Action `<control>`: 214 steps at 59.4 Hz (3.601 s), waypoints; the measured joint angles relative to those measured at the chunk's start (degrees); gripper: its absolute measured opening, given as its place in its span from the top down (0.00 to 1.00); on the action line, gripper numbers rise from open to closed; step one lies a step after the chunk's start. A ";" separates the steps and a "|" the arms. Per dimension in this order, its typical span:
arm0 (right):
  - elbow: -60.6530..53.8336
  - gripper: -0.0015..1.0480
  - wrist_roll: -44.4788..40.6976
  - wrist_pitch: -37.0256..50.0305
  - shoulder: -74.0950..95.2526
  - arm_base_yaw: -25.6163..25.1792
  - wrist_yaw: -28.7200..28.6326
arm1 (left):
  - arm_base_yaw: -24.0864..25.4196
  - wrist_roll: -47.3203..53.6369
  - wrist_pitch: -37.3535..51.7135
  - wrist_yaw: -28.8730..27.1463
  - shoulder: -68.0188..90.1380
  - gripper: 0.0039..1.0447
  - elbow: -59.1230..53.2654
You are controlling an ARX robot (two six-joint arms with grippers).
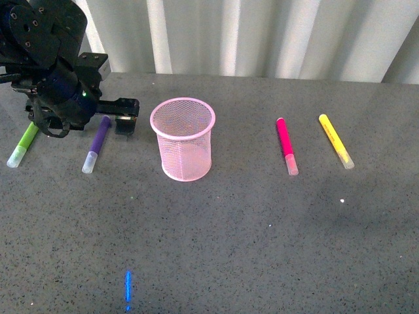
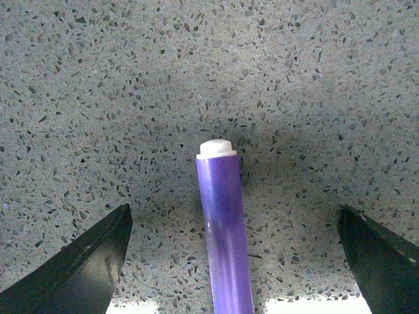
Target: Insert purple and pink pens into pink cup
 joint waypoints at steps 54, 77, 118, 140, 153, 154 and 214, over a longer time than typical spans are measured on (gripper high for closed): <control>0.00 0.07 0.00 0.00 0.00 0.00 0.02 | -2.23 -2.93 1.49 -1.90 -3.06 0.88 -5.03; 0.00 0.07 0.00 0.00 0.00 0.00 0.00 | -2.38 -4.79 29.51 -6.45 -20.81 0.88 -17.16; 0.00 0.07 -0.02 0.00 0.00 0.00 0.00 | -24.85 -16.87 72.81 -21.42 -22.23 0.88 -39.26; 0.00 0.07 -0.02 0.00 0.00 0.00 0.00 | -23.50 -17.00 73.22 -21.55 -16.61 0.88 -34.75; 0.00 0.07 -0.02 0.00 0.00 0.00 0.00 | -22.84 -18.10 73.20 -20.50 -14.51 0.88 -34.73; 0.00 0.07 -0.02 0.00 0.00 0.00 0.02 | -22.82 -18.21 73.20 -20.52 -14.38 0.88 -34.73; 0.00 0.07 0.00 0.00 0.00 0.00 0.04 | -23.34 -18.36 33.92 -6.99 -42.45 0.06 -45.99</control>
